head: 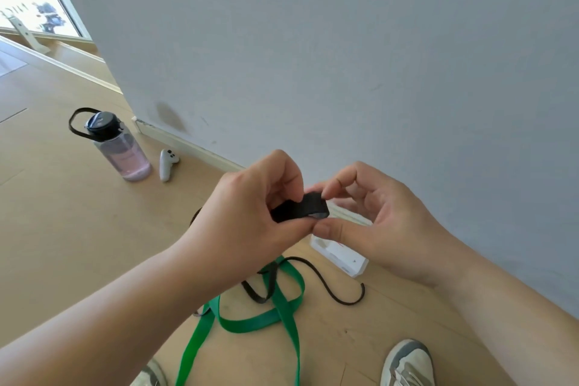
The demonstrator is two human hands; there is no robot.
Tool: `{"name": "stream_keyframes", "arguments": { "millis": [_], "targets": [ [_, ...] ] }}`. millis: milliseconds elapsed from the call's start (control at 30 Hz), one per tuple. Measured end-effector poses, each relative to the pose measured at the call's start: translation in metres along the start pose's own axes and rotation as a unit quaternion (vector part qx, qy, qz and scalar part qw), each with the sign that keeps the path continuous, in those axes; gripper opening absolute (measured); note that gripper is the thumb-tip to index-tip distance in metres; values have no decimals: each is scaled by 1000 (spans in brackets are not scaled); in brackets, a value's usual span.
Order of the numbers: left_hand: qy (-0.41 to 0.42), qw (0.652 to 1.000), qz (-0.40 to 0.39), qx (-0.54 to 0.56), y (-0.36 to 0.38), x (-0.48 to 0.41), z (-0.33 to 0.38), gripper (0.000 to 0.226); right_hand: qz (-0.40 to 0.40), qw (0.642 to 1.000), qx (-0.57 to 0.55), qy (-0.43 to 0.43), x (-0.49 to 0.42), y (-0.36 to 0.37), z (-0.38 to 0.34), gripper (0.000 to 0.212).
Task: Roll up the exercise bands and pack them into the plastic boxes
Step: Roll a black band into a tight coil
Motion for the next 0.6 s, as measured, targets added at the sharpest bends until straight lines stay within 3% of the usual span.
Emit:
{"name": "stream_keyframes", "arguments": {
  "millis": [100, 233, 367, 467, 600],
  "targets": [
    [-4, 1000, -25, 16, 2, -2, -4, 41, 24, 1000, 10, -16, -3, 2, 0, 28],
    [9, 997, -62, -49, 8, -4, -8, 43, 34, 994, 100, -30, -2, 4, -4, 21],
    [-44, 989, -123, -63, 20, -8, -37, 54, 55, 989, 123, -68, 2, 6, -11, 23],
    [-115, 964, -218, -99, 36, -4, -65, 25, 91, 985, 130, -70, 5, -4, -11, 25],
    [-144, 964, -201, -98, 29, -3, -72, 18, 119, 978, 170, -18, 7, -28, 6, 26]
  ]
}}
Point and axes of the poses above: each hand's wrist, its own x-axis away from the middle knuckle, its own y-axis out of the palm, z = x × y, the point moved 4 cm from there along -x, towards the middle knuckle, and after that the axes turned 12 degrees about -z, right-handed, at the moved point
